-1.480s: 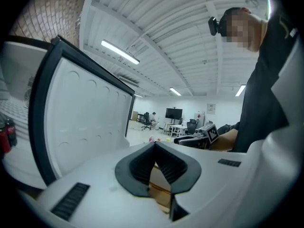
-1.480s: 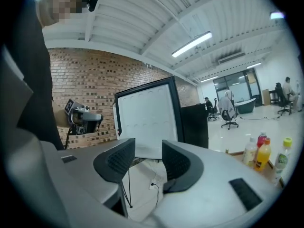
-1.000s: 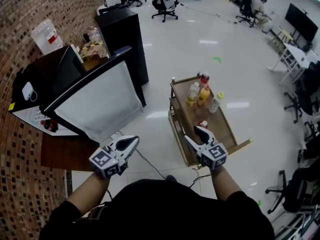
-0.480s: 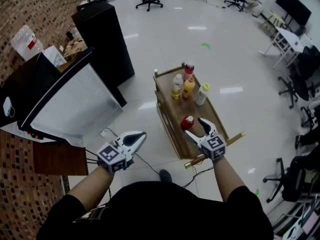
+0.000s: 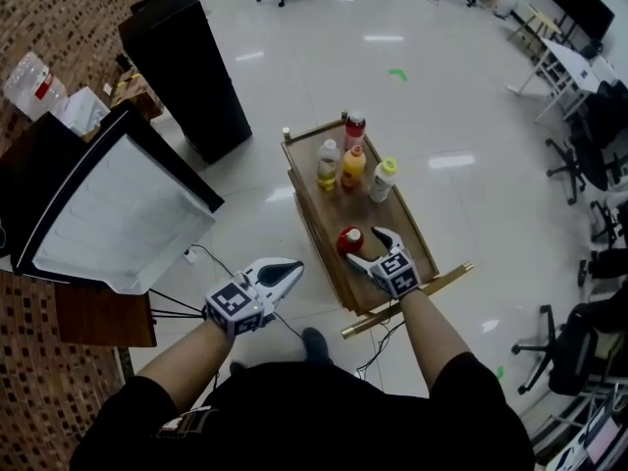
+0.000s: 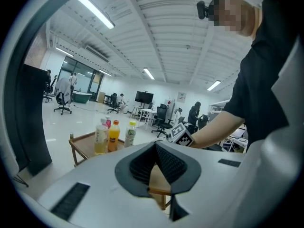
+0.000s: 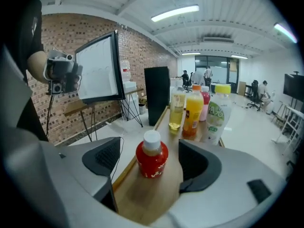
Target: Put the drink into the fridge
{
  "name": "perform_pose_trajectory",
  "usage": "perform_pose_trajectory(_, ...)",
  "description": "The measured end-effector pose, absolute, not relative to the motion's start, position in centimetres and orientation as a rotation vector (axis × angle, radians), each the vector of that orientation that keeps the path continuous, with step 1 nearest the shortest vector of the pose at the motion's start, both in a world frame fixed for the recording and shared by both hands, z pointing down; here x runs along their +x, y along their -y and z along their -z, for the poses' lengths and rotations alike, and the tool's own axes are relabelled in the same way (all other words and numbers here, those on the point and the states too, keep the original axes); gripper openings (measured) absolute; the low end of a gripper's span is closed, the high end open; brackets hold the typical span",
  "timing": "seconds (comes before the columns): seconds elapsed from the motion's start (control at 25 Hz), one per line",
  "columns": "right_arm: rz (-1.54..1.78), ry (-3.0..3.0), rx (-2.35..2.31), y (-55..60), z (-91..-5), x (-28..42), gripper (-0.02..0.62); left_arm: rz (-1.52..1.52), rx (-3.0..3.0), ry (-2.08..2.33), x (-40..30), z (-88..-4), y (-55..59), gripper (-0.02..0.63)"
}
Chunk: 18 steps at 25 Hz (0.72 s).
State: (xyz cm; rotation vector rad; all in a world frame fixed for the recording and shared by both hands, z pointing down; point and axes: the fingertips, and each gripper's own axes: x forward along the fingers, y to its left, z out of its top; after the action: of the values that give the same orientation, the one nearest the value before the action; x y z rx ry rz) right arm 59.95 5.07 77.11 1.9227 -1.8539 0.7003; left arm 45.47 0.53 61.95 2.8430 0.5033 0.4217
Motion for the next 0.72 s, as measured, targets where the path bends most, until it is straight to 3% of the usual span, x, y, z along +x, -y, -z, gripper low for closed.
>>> perform_pose_trajectory(0.32,-0.749,1.846,1.752,-3.7,-84.3,59.7,0.403,-0.457,2.796,-0.494,47.5,-64.3,-2.2,-0.003)
perform_pose_trajectory(0.64,-0.678,1.883,1.784,-1.4,-86.1,60.1,0.403,-0.478,2.792,-0.420,46.9,-65.7,-1.3,-0.003)
perform_pose_trajectory(0.72,-0.664,1.890,1.793,-1.2,-86.3,60.0,0.378,-0.494,2.796,-0.409,46.5,-66.1,-0.9,-0.003)
